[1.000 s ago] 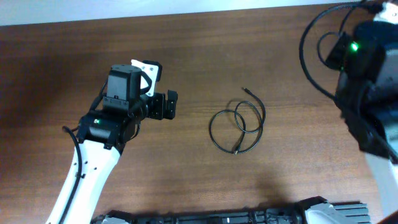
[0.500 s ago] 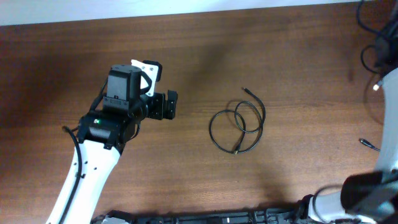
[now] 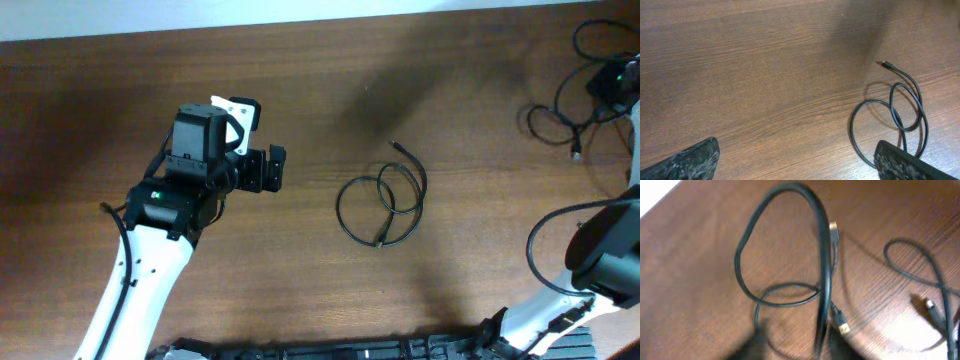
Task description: Untangle cables
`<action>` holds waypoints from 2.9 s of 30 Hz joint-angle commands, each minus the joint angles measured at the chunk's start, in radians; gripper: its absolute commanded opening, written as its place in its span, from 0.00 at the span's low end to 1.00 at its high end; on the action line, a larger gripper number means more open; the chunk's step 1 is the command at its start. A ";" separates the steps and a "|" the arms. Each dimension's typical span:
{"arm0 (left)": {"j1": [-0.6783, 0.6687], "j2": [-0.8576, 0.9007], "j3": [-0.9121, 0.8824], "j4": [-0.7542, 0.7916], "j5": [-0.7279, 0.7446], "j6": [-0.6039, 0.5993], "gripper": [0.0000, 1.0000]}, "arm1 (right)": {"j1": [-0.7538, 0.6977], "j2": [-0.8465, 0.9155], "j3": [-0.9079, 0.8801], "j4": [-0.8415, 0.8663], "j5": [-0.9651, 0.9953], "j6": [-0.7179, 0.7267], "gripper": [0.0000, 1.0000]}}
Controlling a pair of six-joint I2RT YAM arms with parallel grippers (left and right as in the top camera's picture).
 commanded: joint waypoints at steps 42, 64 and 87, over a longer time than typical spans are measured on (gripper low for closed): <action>0.003 -0.013 0.009 -0.001 -0.007 -0.013 0.99 | 0.536 -0.055 0.016 -0.680 -0.288 -0.470 0.90; 0.003 -0.013 0.009 -0.001 -0.007 -0.013 0.99 | 0.871 -0.055 -0.317 -0.452 -0.288 -0.306 0.91; 0.003 -0.013 0.009 -0.001 -0.007 -0.013 0.99 | 0.907 -0.053 -0.641 0.087 -0.158 -0.214 0.57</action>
